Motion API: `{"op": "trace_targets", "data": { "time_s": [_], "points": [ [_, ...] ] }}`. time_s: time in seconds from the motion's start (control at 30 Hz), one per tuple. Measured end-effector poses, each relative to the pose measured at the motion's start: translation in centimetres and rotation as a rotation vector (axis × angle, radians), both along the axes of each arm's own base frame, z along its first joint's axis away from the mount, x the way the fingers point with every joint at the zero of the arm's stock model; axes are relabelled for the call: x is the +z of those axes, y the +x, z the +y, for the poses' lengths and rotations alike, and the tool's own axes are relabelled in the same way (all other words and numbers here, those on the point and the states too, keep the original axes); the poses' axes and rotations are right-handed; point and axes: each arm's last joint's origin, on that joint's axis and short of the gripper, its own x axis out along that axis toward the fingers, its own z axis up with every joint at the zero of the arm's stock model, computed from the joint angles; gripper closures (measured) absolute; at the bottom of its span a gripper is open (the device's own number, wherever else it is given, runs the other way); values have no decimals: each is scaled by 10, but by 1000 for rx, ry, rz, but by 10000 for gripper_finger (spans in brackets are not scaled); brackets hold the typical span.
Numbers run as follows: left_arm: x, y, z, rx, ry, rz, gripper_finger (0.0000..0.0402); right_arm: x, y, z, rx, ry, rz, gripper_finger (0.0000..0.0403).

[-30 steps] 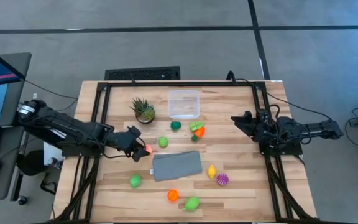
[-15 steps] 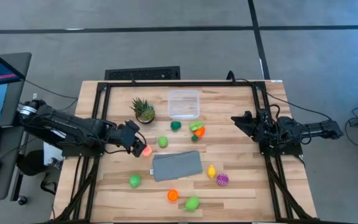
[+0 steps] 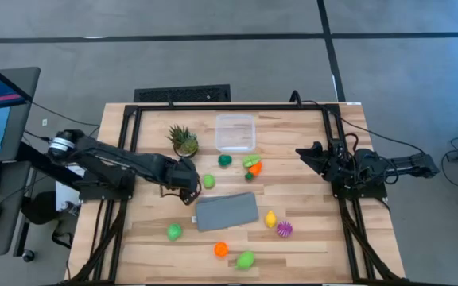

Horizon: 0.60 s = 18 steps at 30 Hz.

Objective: Pick and placing Produce into tupperware
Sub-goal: Put the apricot into the bin

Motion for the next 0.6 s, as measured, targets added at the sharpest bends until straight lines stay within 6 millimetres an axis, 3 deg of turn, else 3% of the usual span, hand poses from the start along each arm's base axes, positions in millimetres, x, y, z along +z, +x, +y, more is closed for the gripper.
{"op": "trace_targets", "data": {
  "time_s": [0.17, 0.3, 0.6],
  "points": [
    [-18, 8, 7, 14, 12, 186, 112, 0, 0, 0, 0, 0, 1, 97],
    [-27, 17, 6, -17, -11, 227, 83, -1, 0, 0, 0, -1, 7, 97],
    [-20, 27, 5, -56, 6, 183, 24, -1, 0, 0, 0, -1, 9, 97]
  ]
}}
